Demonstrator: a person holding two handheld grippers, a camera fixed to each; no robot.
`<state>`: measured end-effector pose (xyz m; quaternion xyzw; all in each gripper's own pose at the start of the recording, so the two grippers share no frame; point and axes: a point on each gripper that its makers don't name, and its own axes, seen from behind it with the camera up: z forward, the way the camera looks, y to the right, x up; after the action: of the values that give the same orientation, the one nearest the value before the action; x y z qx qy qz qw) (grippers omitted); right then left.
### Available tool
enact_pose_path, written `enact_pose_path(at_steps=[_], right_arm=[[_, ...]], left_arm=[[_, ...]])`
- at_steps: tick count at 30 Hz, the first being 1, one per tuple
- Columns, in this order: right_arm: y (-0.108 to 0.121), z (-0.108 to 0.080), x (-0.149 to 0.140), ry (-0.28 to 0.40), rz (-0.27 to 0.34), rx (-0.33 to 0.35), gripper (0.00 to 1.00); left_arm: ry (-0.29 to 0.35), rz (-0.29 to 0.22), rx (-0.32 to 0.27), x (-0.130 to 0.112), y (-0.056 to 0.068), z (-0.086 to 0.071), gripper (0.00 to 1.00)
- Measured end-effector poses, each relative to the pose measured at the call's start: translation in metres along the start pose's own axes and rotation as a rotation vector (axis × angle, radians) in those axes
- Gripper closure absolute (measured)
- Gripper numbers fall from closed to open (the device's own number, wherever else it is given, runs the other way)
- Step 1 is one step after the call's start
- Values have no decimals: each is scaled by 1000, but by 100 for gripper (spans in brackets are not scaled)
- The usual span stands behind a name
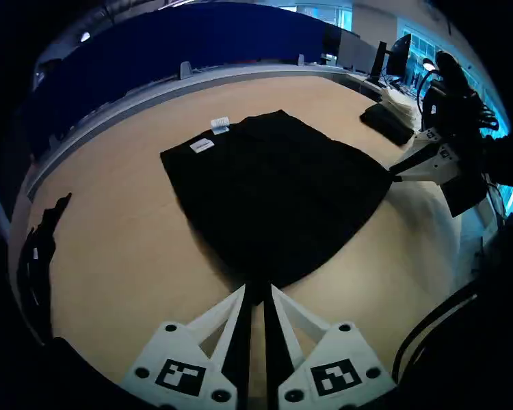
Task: Fold towel
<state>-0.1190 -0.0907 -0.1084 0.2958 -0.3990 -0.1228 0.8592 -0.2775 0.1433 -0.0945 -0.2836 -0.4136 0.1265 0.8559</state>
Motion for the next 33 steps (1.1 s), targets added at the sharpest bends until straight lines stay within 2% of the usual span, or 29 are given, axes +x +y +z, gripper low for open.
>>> enact_pose_path(at_steps=[8,15,21,33], right_arm=[[0,-19,23,38,1,3,86],[-4,-42,40,59,-7,13,86],[-9,-60,49,70,-11,23,86],[-16,-94,65,97,31,39,86]], left_arm=[[31,-21,17,22,-4,-16,89],[55,-36,28,40,-7,-37,89],[69,-65,27,51,-3,-56,89],[87,-113,14,65,9,-87,89]])
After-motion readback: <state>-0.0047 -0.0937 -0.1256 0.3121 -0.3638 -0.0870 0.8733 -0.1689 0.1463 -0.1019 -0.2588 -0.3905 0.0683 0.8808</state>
